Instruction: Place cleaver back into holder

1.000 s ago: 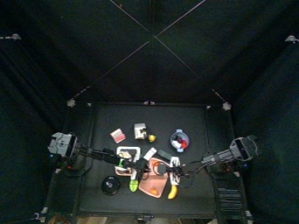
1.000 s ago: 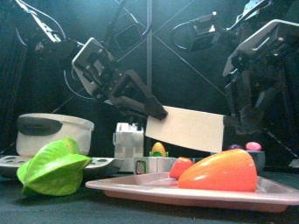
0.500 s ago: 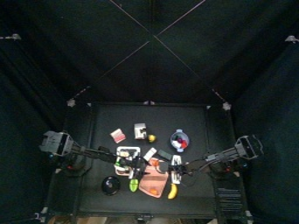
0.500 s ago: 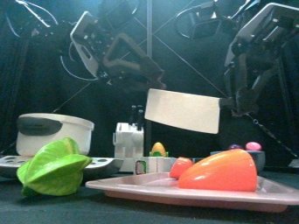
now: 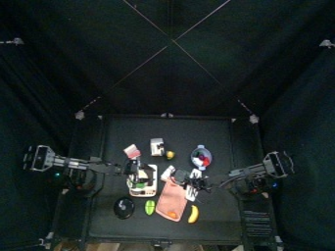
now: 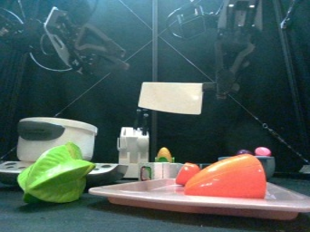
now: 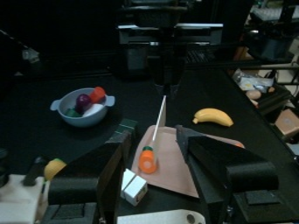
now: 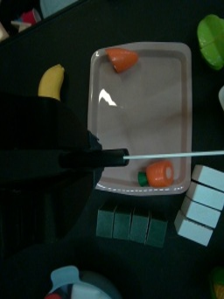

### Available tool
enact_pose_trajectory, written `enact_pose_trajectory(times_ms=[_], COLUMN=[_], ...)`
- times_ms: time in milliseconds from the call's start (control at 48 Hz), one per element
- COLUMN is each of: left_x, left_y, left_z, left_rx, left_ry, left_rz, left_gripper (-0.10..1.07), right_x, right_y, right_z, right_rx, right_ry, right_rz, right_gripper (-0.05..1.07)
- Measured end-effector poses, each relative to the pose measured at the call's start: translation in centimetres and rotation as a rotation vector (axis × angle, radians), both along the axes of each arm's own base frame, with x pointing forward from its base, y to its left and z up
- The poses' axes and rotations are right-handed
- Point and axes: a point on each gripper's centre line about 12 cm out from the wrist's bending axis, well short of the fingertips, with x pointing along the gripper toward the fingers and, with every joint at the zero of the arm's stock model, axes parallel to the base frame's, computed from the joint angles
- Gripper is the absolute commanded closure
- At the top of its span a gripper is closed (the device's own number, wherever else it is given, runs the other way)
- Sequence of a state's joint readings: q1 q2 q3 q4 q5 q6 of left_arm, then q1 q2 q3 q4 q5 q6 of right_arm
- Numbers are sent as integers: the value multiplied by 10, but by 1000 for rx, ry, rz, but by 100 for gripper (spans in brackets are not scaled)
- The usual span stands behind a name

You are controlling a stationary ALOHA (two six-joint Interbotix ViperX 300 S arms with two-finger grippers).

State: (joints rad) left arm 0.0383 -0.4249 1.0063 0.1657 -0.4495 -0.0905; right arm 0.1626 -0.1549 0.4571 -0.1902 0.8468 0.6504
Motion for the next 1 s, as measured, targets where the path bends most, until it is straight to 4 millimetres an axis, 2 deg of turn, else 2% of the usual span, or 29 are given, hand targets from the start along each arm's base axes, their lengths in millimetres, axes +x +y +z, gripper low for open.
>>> enact_pose_trajectory(times_ms=[208, 479, 771, 833, 1000], left_x=[-38, -64, -87, -92, -100], left_y=[22, 31, 31, 30, 29], left_z=[13, 8, 5, 5, 7], left_rx=[9, 16, 34, 36, 39], left_ry=[-30, 73, 131, 130, 111], left_rz=[95, 158, 179, 182, 186], left_gripper=[14, 14, 14, 14, 14], right_x=[25, 60, 89, 93, 98], right_y=[-10, -32, -77, -88, -112], right_z=[23, 56, 100, 106, 108], right_rx=[142, 434, 658, 684, 663], right_ry=[16, 61, 64, 96, 252], right_rz=[-121, -286, -408, -464, -560], right_gripper=[56, 56, 56, 56, 56])
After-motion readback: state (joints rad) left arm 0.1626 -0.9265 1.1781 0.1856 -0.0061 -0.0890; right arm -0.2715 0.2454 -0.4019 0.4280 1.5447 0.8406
